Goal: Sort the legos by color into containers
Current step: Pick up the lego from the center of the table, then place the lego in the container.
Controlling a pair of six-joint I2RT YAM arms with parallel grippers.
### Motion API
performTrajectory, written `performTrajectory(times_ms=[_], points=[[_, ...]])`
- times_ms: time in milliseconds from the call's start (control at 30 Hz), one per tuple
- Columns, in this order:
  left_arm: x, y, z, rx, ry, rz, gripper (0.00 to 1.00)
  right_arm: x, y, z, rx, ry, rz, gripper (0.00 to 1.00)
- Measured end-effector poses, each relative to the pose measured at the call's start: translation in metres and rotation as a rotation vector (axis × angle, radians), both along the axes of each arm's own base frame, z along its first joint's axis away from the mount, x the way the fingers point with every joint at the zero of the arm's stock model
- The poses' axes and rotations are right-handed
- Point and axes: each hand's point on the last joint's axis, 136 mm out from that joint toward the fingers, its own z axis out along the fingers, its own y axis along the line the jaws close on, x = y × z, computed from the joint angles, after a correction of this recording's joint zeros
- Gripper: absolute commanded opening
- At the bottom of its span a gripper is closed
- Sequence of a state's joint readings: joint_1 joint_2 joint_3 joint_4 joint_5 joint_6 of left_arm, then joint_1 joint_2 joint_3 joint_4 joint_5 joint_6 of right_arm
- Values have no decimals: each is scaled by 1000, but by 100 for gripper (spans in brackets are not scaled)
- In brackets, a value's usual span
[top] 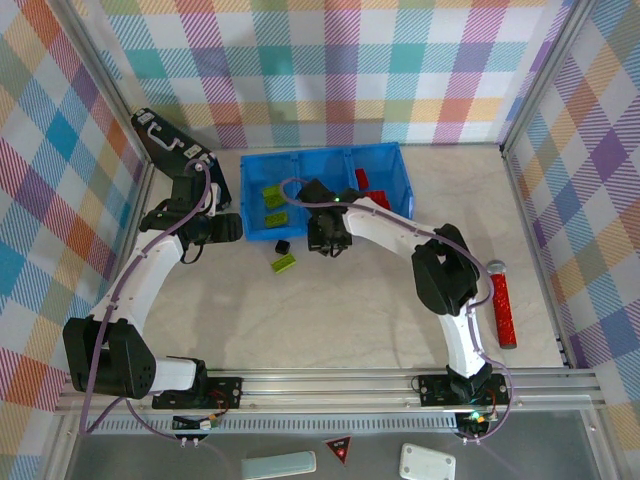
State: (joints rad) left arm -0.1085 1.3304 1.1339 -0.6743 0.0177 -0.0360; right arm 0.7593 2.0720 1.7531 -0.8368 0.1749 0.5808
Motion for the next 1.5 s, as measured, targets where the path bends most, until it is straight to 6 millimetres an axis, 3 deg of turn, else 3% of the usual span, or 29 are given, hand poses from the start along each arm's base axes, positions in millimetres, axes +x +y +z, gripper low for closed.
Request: performTrajectory(times_ms=[267,400,833,1133,1500], points=[[0,0,0,0,0,0,79,37,-6,38,42,-76,-10,48],[0,0,0,0,0,0,79,62,-7,47,56,-112,-16,47],[0,0,0,0,0,0,79,126,-9,11,29,-143,2,47],[0,0,-1,0,1,0,78,161,6,3,51,-235,54,47],[0,1,-2,3,5,2,78,178,18,-23,65,-256,77,46]])
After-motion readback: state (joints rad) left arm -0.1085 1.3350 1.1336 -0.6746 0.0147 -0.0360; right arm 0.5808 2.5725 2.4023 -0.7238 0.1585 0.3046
